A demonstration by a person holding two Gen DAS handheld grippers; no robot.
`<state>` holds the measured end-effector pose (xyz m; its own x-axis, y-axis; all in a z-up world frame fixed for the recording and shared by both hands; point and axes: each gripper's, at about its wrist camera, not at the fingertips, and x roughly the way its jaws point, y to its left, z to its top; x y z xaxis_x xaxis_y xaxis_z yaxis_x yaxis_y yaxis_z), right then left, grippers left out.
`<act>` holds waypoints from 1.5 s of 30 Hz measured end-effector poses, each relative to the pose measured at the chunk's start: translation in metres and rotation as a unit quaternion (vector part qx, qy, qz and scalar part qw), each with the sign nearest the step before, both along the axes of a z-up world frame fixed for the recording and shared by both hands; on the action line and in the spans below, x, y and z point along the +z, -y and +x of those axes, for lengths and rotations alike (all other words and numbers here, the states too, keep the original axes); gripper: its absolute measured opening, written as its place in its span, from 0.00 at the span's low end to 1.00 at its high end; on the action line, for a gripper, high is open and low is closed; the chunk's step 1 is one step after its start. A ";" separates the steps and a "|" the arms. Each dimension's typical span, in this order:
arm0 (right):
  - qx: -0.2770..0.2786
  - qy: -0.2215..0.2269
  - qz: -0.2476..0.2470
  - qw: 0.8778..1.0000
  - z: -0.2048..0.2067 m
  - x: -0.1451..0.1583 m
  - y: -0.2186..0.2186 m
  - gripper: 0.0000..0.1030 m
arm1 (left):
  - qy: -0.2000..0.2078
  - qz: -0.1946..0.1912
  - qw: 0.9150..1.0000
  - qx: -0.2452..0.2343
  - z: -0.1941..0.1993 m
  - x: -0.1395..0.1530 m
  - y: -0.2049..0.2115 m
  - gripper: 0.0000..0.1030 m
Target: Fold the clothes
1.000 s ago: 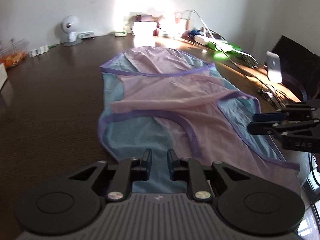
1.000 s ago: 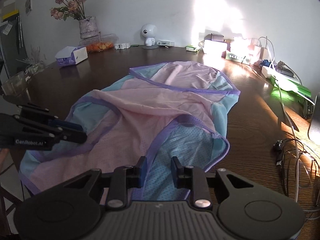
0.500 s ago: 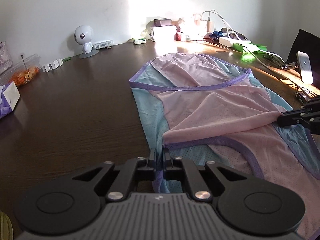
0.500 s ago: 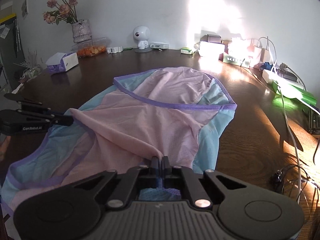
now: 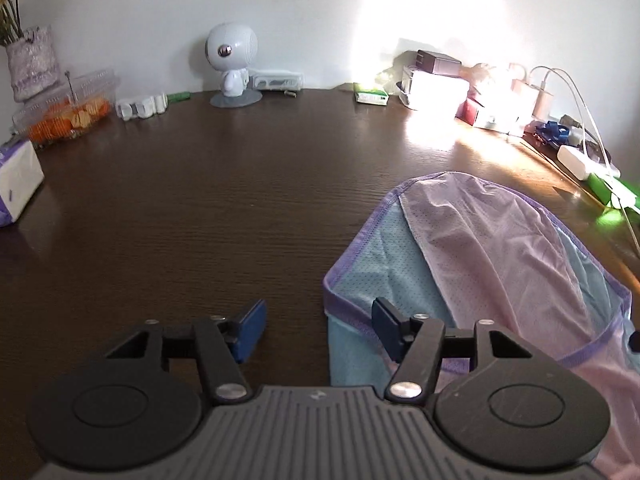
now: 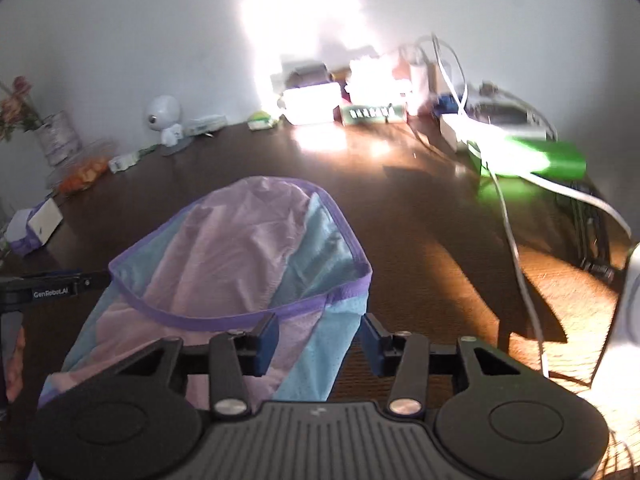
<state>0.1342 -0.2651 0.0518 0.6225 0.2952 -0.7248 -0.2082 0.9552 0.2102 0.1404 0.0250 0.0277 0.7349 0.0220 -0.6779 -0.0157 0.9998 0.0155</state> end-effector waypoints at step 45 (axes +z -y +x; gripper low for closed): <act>0.392 0.111 -0.086 0.909 -0.041 0.095 -0.160 0.43 | 0.077 0.010 0.986 0.149 -0.232 0.011 -0.087 0.69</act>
<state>0.0933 -0.1049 0.1470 0.4059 0.6054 -0.6846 -0.8581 0.5102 -0.0576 -0.0916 0.1117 0.0384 0.7878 0.2649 -0.5561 -0.3126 0.9498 0.0097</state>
